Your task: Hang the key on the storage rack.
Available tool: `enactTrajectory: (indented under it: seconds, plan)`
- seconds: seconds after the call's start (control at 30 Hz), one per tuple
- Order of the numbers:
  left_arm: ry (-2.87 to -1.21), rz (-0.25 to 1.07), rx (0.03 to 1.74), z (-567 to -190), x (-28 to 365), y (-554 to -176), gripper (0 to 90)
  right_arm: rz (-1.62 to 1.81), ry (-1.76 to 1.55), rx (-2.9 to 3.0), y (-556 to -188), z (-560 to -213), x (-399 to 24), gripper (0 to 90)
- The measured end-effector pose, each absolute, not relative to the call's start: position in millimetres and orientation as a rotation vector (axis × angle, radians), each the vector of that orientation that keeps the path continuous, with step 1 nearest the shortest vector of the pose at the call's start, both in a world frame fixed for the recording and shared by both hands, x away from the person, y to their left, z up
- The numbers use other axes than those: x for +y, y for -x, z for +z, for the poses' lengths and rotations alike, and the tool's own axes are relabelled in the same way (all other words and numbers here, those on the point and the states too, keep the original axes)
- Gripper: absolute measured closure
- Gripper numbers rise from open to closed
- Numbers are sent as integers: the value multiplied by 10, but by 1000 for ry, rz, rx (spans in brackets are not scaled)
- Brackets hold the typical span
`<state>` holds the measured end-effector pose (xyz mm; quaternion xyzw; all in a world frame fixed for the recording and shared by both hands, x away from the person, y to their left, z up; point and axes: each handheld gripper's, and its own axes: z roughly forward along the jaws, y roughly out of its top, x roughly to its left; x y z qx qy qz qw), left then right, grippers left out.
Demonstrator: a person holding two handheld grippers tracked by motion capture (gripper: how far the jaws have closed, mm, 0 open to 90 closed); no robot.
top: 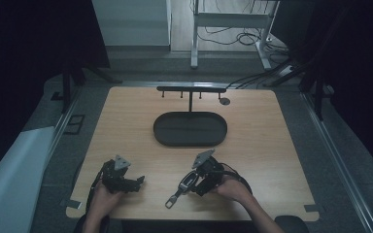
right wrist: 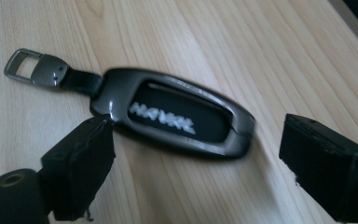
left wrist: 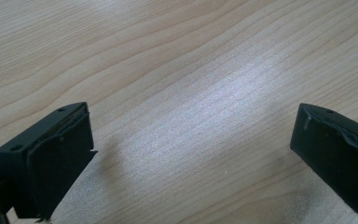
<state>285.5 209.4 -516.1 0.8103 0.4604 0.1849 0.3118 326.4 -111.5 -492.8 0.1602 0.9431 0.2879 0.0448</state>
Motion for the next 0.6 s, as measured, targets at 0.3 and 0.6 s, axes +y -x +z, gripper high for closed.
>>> enactTrajectory:
  seconds: [0.3, 0.6]
  plan:
    - [-2146, 483, 1213, -5170, 2084, -2858, 0, 880, -415, 2919, -3269, -4967, -965, 166]
    - [-2153, 484, 1213, -5173, 2075, -2858, 0, 819, -467, 2909, -3279, -4950, -1069, 463]
